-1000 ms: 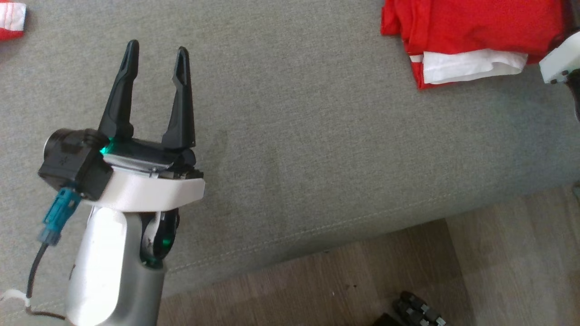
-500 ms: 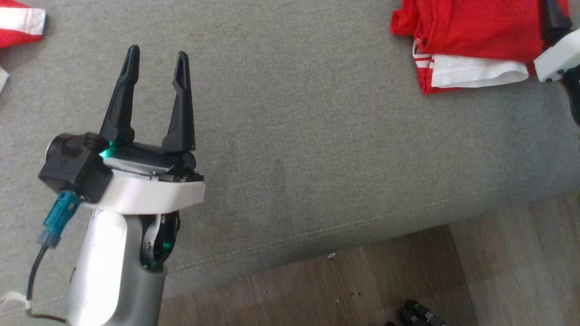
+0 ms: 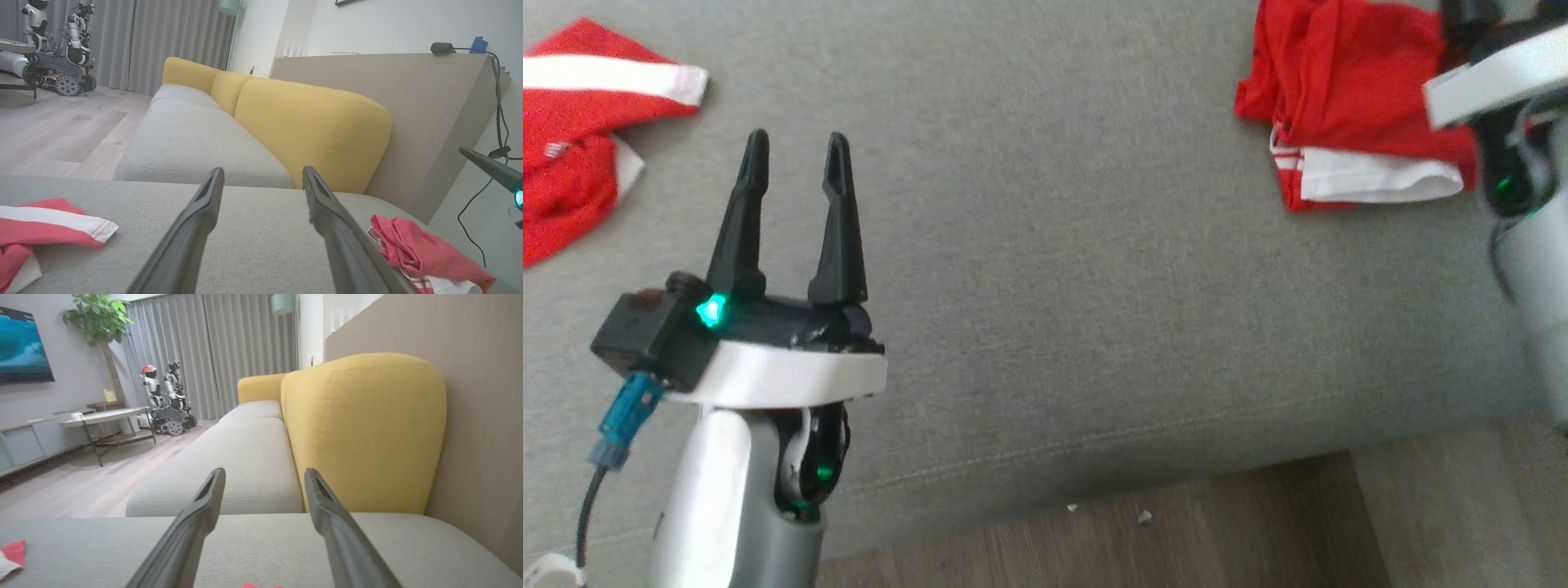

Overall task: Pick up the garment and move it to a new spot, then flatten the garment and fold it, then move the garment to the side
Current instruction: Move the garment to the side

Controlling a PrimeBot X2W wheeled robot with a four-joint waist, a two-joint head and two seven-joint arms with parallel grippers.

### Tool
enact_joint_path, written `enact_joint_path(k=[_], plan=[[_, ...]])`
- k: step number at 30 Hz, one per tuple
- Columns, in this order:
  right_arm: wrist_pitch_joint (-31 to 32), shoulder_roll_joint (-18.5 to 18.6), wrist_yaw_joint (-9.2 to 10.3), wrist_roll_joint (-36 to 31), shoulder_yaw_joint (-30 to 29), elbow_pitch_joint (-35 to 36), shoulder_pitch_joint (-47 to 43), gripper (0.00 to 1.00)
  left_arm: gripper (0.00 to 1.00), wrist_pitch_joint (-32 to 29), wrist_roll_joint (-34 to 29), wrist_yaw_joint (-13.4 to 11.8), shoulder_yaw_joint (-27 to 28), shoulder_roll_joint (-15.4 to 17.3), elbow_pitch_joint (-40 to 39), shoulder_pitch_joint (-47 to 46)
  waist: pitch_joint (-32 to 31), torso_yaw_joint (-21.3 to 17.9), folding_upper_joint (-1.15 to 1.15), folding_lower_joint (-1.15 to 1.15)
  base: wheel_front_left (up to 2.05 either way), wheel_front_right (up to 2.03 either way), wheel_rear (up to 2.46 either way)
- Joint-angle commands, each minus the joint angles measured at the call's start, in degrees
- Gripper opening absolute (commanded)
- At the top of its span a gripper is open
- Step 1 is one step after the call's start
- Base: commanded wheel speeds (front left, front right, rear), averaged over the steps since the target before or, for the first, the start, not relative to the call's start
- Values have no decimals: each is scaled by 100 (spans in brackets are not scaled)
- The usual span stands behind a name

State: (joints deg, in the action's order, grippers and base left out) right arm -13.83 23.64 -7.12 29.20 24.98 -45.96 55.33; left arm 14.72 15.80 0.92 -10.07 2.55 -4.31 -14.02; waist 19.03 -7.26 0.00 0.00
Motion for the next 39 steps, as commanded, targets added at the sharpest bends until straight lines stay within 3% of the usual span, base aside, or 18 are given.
enact_joint_path(k=[1, 8, 23, 31, 39], plan=[[-53, -67, -36, 40, 2, 256, -247, 100, 100, 28, 35, -57, 165, 34, -204, 0, -262, 162, 0, 0, 0, 0, 0], [-78, -523, -36, -181, -245, 1031, -1125, 100, 100, 28, 173, -222, 65, 33, -158, 369, -776, 393, 0, 0, 0, 0, 0], [-87, -1760, -36, -1632, -1447, 2531, -3692, 100, 100, 28, 152, -385, -120, 33, 30, 1282, -1535, 723, 0, 0, 0, 0, 0], [-67, -2031, -36, -2208, -1632, 3077, -4415, 100, 100, 28, 293, -455, -93, 33, 25, 1470, -1645, 819, 0, 0, 0, 0, 0], [57, -2072, -36, -2249, -1641, 3373, -4582, 100, 100, 28, 280, -445, -84, 33, 63, 1463, -1674, 901, 0, 0, 0, 0, 0]])
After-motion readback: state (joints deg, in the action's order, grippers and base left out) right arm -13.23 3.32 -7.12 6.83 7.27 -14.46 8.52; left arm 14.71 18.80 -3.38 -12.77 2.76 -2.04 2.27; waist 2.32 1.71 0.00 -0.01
